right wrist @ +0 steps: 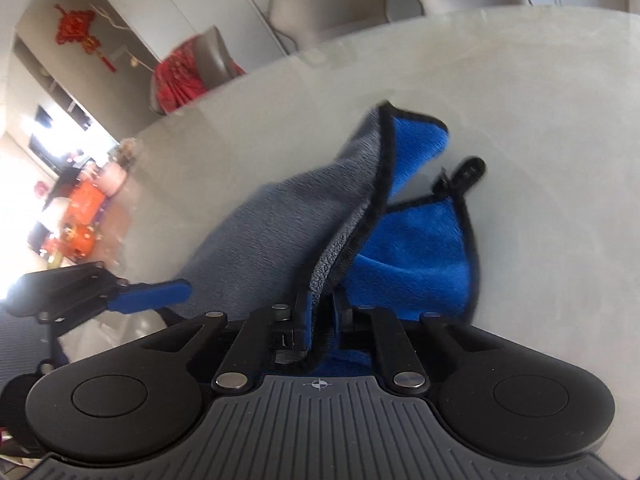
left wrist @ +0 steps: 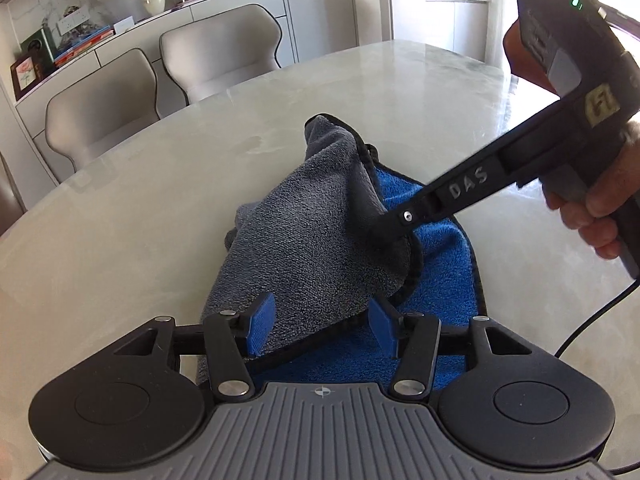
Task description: Fold towel
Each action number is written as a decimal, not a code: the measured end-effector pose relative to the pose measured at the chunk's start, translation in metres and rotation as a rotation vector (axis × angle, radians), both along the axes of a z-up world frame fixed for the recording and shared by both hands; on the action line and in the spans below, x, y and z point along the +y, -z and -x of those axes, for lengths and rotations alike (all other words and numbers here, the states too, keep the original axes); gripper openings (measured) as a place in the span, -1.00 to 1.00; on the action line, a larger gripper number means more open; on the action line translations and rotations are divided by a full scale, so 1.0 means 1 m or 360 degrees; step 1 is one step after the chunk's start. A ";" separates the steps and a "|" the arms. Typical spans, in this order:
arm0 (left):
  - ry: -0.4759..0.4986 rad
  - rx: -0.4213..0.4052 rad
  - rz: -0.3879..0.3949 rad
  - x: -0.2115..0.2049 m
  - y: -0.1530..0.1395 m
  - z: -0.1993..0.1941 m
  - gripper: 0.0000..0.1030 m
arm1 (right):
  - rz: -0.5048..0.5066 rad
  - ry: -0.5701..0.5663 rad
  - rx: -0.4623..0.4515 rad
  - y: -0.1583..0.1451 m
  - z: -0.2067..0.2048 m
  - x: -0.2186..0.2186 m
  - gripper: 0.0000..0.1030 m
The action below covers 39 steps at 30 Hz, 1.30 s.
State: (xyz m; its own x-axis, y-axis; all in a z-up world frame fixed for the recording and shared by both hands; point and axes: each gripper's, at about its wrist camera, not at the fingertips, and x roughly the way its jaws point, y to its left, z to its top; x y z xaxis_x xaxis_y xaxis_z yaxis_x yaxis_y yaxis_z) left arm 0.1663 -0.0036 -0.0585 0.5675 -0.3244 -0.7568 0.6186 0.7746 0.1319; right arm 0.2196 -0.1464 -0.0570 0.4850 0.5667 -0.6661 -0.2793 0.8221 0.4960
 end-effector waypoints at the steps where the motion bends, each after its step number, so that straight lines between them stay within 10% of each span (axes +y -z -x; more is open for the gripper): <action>1: 0.0020 -0.0007 -0.0001 -0.001 0.000 0.001 0.07 | -0.0040 -0.0011 -0.0006 -0.004 0.000 0.001 -0.81; 11: 0.0126 -0.0178 -0.0001 -0.019 -0.008 0.006 0.18 | -0.0248 -0.0132 -0.0059 -0.038 -0.012 0.019 -0.81; 17: -0.0007 -0.0053 0.0171 -0.009 -0.010 -0.021 -0.75 | -0.0226 -0.0168 -0.0047 -0.047 -0.012 0.020 -0.74; 23: -0.0254 0.0018 0.0351 0.024 -0.020 -0.047 -0.86 | -0.0224 -0.0038 -0.0012 -0.043 -0.012 -0.008 -0.11; 29: -0.0548 -0.0009 0.0440 0.071 -0.030 -0.073 -0.86 | 0.0198 0.0200 -0.0010 -0.023 -0.030 -0.033 -0.11; 39: -0.0741 0.0017 0.0494 0.115 -0.032 -0.080 -0.86 | 0.0652 0.0075 -0.0091 0.013 -0.052 -0.002 -0.20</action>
